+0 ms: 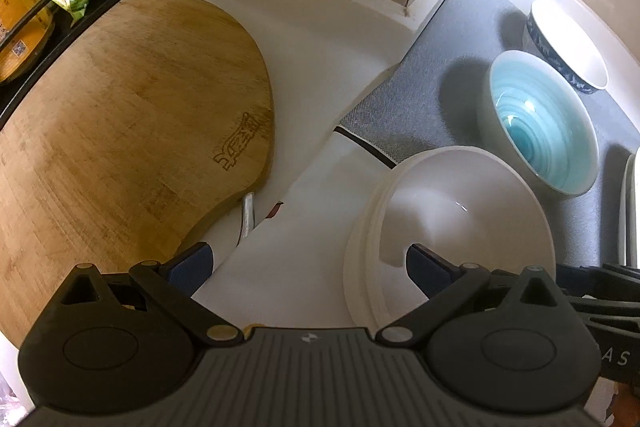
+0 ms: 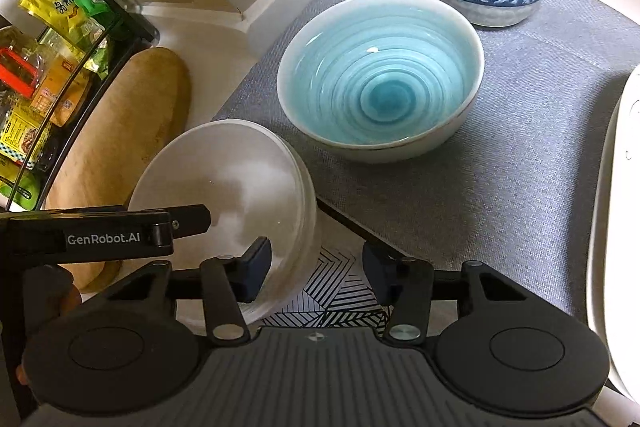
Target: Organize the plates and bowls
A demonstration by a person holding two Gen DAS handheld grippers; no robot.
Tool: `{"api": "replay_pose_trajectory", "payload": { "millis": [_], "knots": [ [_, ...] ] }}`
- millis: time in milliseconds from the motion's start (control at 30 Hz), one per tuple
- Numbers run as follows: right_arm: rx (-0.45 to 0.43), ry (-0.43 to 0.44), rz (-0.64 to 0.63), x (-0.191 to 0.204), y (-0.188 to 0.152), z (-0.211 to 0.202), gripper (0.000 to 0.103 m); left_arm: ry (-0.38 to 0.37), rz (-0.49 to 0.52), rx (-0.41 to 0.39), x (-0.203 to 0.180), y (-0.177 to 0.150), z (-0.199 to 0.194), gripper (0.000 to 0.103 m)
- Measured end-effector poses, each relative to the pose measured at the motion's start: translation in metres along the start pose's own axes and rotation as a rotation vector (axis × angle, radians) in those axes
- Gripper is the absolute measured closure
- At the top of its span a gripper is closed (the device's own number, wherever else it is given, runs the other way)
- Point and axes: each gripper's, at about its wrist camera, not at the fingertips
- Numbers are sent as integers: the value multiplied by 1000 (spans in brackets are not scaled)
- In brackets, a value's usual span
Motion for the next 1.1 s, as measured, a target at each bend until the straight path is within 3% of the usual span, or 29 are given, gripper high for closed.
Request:
{"api": "replay_pose_trajectory", "payload": {
  "millis": [400, 500, 567, 733, 1100],
  "knots": [
    [-6, -2, -18, 1, 2, 3, 51, 32, 21, 8, -9, 0, 3, 1],
    [-4, 2, -30, 2, 1, 3, 64, 45, 27, -1, -11, -1, 1, 4],
    [2, 26, -42, 3, 0, 2, 75, 49, 31, -15, -12, -2, -1, 11],
    [1, 17, -69, 7, -1, 1, 78, 69, 39, -40, -10, -3, -10, 32],
    [9, 57, -79, 10, -14, -14, 82, 66, 104, -108, -18, -18, -41, 46]
  ]
}}
Point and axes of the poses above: each gripper's, at about its wrist camera, not at the fingertips, and z roughly the way its jaws point, x to its left, y to its top, and after that the axes turned 5 degrees about x, right-handed
